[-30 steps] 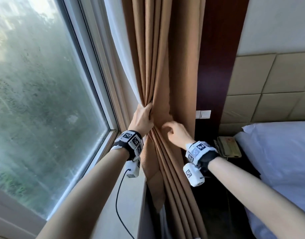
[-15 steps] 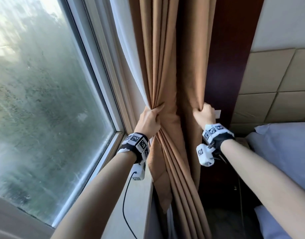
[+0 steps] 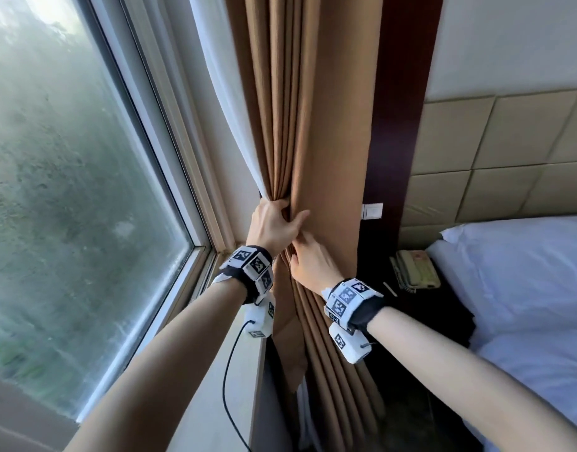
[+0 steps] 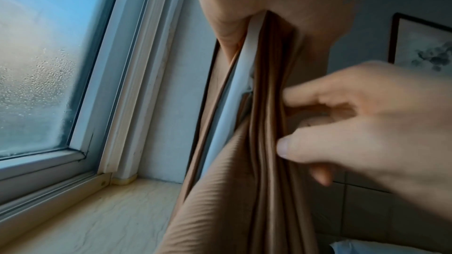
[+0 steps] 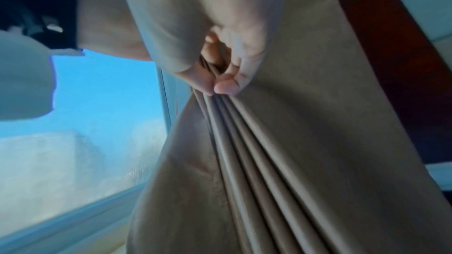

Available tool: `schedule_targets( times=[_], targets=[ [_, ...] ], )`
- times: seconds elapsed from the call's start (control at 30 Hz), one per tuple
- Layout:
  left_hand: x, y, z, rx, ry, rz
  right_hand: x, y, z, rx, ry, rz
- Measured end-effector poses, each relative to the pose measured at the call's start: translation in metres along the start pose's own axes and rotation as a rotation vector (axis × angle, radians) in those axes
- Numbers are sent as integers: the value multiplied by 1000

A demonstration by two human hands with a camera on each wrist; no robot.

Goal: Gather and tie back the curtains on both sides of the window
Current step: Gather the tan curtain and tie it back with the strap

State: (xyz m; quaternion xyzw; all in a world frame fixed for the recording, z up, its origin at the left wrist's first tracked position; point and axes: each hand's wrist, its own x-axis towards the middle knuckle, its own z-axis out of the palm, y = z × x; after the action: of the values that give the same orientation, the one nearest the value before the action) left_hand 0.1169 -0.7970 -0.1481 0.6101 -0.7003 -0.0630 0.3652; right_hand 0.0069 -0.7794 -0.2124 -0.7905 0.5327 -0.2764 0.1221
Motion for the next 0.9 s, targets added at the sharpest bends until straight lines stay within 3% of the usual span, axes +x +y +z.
schedule_targets(
  times=[0.1, 0.2, 0.27, 0.4, 0.47, 0.6, 0.7, 0.8, 0.9],
  targets=[
    [-3, -4, -2, 36, 3, -10, 0, 12, -10, 115, -101, 15],
    [-8, -5, -11, 48, -4, 92, 15, 39, -25, 280, 41, 98],
    [-6, -6, -18, 63, -32, 125, 33, 65, -34, 323, 143, 239],
    [-7, -10, -23, 100, -20, 184, 78, 111, -54, 483, 128, 577],
    [-8, -10, -25, 143, -17, 201, 100, 125, -64, 548, 187, 647],
    [-6, -12, -19, 156, -64, 199, 131, 144, -72, 668, 136, 588],
    [0, -15, -11, 128, -18, 138, 134, 142, -72, 722, 132, 547],
    [5, -16, -7, 102, -15, 73, 114, 125, -70, 604, 254, 536],
    [7, -15, -5, 63, 3, 2, 72, 99, -62, 343, 357, 384]
  ],
)
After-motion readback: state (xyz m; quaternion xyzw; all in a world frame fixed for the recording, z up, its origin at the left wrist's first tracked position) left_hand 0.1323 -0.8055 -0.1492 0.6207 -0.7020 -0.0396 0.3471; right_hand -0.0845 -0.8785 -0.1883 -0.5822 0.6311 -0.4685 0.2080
